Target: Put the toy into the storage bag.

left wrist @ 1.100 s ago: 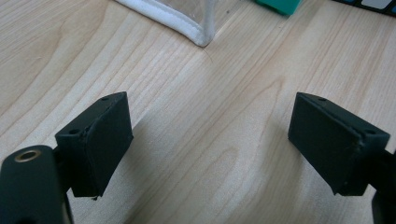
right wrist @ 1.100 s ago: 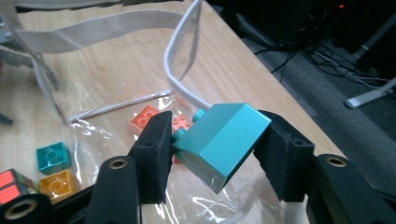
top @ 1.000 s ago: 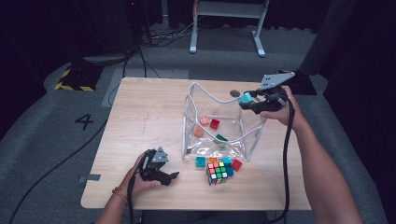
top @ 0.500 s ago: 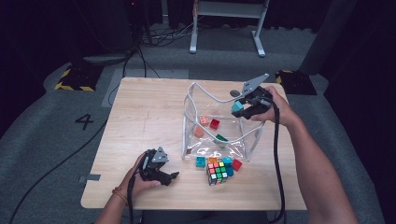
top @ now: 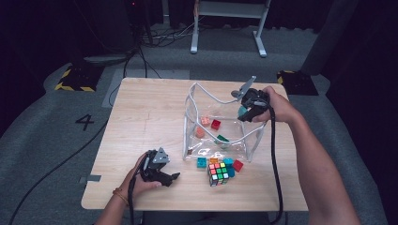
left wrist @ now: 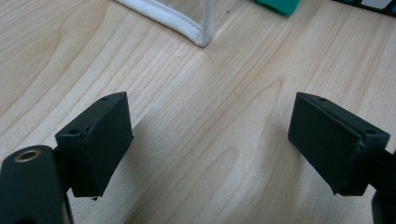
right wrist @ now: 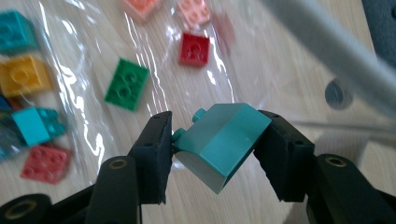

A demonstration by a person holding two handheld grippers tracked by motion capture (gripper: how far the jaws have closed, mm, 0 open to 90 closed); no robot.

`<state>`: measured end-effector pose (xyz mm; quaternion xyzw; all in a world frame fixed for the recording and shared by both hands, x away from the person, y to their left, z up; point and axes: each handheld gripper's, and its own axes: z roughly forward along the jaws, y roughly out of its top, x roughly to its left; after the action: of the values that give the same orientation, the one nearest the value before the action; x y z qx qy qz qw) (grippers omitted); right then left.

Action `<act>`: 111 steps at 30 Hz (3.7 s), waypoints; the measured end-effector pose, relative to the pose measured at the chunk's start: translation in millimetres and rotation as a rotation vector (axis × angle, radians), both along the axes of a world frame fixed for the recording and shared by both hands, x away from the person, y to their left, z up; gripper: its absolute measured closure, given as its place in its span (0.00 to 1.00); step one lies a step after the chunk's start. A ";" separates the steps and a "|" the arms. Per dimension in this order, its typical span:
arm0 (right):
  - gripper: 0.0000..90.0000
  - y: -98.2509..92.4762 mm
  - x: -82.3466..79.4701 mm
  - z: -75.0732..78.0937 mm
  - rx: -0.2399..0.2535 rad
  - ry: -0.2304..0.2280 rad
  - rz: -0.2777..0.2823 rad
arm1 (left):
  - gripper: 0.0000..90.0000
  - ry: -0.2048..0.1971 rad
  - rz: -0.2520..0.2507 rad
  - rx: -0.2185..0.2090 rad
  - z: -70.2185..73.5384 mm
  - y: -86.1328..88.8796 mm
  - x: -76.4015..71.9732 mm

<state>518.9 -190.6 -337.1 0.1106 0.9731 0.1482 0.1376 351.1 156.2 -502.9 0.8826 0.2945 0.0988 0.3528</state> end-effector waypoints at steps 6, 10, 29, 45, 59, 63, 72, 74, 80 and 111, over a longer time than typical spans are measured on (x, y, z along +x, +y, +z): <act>0.53 -8.2 -2.6 0.3 -0.079 -0.001 -0.012 | 0.15 0.001 0.000 0.000 0.0 0.0 0.0; 0.53 -13.7 -5.8 3.4 -0.126 -0.005 -0.023 | 0.15 0.000 0.000 0.000 0.0 0.0 0.0; 0.40 -40.5 -29.0 24.7 0.301 -0.118 -0.060 | 0.15 0.001 0.000 -0.001 0.0 -0.1 -0.1; 0.39 -86.9 -77.4 48.5 0.605 -0.239 -0.137 | 0.15 0.001 0.000 -0.001 0.0 -0.1 -0.1; 0.41 -133.2 -132.4 17.6 0.675 -0.293 -0.221 | 0.15 -0.001 0.000 0.000 0.0 0.0 -0.1; 0.42 -134.4 -143.7 -8.6 0.661 -0.248 -0.226 | 0.15 0.000 0.001 -0.001 0.0 -0.1 -0.2; 0.50 -127.5 -165.2 -76.0 0.714 -0.109 -0.227 | 0.15 -0.001 0.009 -0.001 0.0 -0.1 -0.7; 0.50 -124.2 -167.0 -84.1 0.702 -0.088 -0.220 | 0.15 0.002 0.007 -0.004 -0.1 -0.3 -0.7; 0.55 -91.6 -174.2 -133.2 0.646 0.024 -0.187 | 0.15 0.000 0.006 0.000 0.0 -0.1 -0.6; 0.53 -51.5 -143.2 -159.7 0.588 0.010 -0.152 | 0.15 -0.001 -0.001 0.003 0.2 0.2 -0.1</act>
<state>375.7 -242.1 -496.8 0.2190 0.8779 0.4124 0.1057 351.0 156.4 -502.7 0.8833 0.2938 0.0996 0.3515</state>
